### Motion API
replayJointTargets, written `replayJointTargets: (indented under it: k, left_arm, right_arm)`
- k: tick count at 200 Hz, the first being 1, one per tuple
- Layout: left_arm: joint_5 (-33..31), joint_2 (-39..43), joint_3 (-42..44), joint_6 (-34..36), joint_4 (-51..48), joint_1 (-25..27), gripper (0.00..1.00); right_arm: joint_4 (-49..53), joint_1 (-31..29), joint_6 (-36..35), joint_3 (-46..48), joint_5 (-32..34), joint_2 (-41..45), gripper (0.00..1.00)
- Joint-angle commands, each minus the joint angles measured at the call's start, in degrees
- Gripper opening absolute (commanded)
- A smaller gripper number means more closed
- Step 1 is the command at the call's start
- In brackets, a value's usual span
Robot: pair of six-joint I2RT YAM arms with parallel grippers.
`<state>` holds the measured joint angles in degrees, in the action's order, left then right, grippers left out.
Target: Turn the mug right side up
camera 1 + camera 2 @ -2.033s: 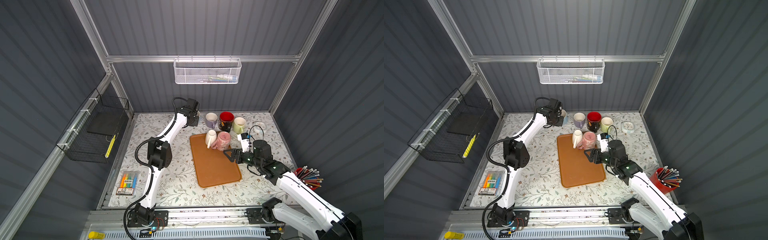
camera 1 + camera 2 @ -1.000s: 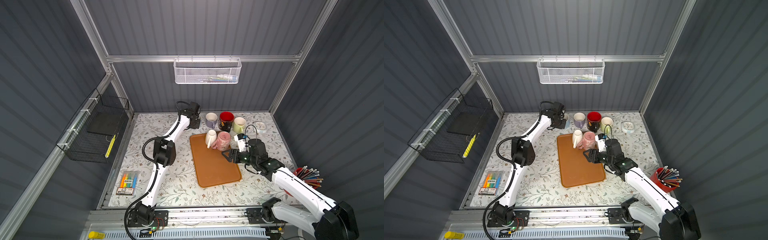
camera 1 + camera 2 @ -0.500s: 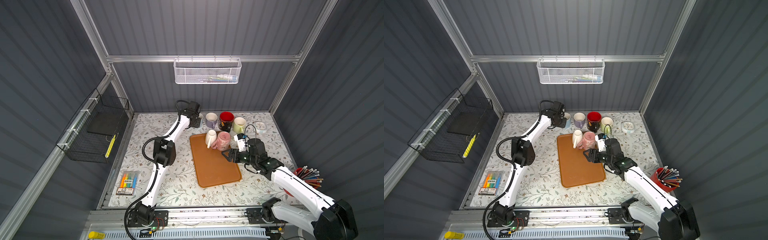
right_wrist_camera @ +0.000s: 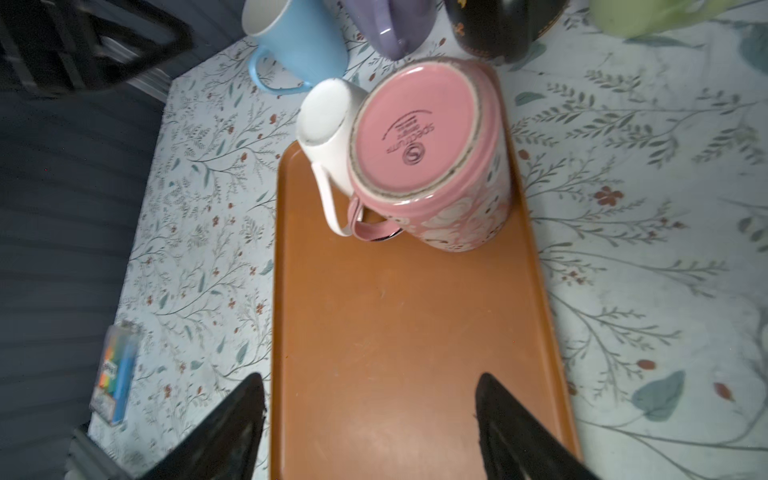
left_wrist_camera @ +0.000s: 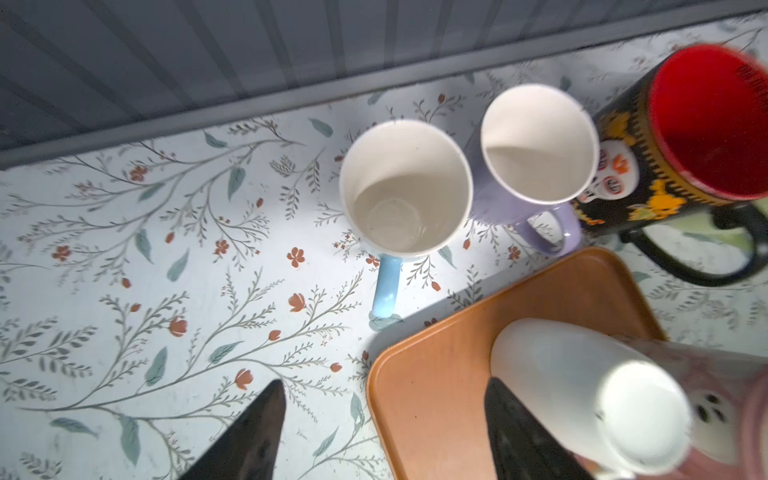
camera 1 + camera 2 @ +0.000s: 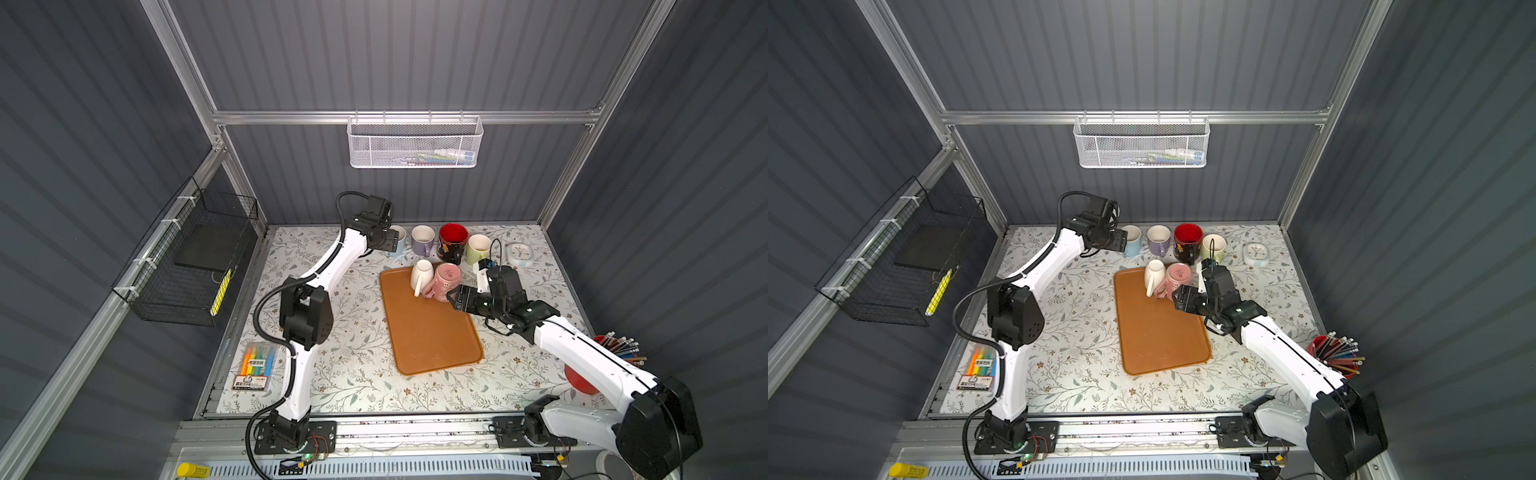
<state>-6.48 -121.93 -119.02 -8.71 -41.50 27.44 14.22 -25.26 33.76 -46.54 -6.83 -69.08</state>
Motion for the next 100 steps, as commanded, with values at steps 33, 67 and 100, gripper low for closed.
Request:
replayJointTargets:
  k: [33,67,100]
  left_arm:
    - [-4.6,14.8,19.3,-1.9,9.8,5.3,0.87]
    - [-5.8,25.5,33.3,-4.5,15.0,8.6,0.9]
    - [-7.2,35.1,44.2,-6.6,18.3,10.4,0.93]
  right_arm:
    - [1.6,-2.8,7.4,-6.6,12.0,-10.5,0.95]
    - [5.8,-5.8,10.6,-13.7,20.3,-16.4,0.98]
    - [11.1,-8.0,16.7,-19.8,26.0,-22.0,0.99]
